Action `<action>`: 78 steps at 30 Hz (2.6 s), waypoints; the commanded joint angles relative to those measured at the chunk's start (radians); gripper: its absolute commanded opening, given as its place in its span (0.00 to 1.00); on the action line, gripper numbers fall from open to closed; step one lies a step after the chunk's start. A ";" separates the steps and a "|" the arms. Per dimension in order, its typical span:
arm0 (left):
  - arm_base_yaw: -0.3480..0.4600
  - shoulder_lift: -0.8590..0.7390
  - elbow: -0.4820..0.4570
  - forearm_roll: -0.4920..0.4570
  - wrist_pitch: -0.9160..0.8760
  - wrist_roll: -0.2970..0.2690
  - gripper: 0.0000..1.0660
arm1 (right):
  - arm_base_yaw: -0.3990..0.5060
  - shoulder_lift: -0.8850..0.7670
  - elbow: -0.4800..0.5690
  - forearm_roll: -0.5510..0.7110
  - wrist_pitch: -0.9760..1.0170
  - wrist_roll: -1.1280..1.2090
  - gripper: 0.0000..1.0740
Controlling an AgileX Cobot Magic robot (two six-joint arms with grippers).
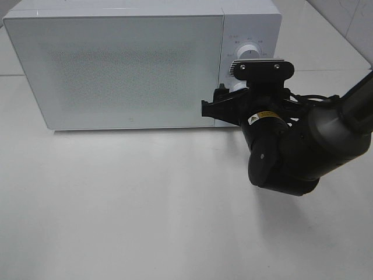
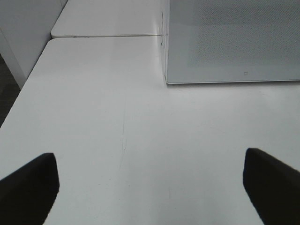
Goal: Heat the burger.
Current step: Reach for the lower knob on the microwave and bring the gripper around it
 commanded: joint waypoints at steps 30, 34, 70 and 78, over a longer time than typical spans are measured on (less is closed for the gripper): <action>0.001 -0.024 0.006 -0.009 -0.003 -0.007 0.94 | -0.073 0.057 -0.040 -0.122 0.017 0.089 0.71; 0.001 -0.024 0.006 -0.009 -0.003 -0.007 0.94 | -0.072 0.057 -0.040 -0.122 -0.005 0.089 0.69; 0.001 -0.024 0.006 -0.009 -0.003 -0.007 0.94 | -0.072 0.058 -0.040 -0.153 -0.114 0.164 0.11; 0.001 -0.024 0.006 -0.009 -0.003 -0.007 0.94 | -0.072 0.058 -0.040 -0.201 -0.132 0.327 0.11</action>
